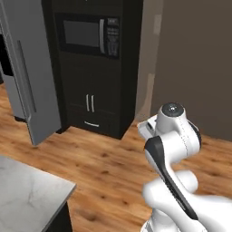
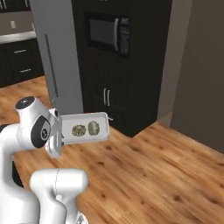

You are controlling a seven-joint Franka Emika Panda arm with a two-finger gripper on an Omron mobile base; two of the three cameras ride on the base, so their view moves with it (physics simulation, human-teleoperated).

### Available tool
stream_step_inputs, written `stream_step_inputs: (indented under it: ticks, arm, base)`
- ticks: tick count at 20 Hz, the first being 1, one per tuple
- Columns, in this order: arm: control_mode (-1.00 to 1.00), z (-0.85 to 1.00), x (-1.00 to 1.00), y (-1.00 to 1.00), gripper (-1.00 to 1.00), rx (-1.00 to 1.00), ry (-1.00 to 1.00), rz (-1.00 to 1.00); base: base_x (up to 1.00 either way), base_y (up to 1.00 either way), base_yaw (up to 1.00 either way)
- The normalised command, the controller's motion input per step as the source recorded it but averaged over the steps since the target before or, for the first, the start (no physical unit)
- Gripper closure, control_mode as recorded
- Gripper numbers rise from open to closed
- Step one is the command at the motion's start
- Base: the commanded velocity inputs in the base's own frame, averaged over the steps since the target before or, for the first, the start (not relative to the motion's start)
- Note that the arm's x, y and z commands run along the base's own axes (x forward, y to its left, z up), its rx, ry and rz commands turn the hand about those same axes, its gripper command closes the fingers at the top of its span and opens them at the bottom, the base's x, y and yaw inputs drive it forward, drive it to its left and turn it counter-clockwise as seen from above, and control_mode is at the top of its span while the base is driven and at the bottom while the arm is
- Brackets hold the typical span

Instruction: Place two dumplings into each of the tupperware containers and then place the containers in the fridge.

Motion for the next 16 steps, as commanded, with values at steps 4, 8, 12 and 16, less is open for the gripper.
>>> stream_step_inputs:
  ticks: [4,8,12,16]
  arm:
    - [1.0,0.0,0.0,0.0,1.0,0.0,0.0,0.0]
    - [1.0,0.0,0.0,0.0,1.0,0.0,0.0,0.0]
    - [1.0,0.0,0.0,0.0,1.0,0.0,0.0,0.0]
    - [1.0,0.0,0.0,0.0,1.0,0.0,0.0,0.0]
  base:
    - [0.86,0.0,0.33]
    - [0.76,0.0,0.35]
    - [0.77,0.02,0.38]
    - [0.78,0.11,0.43]
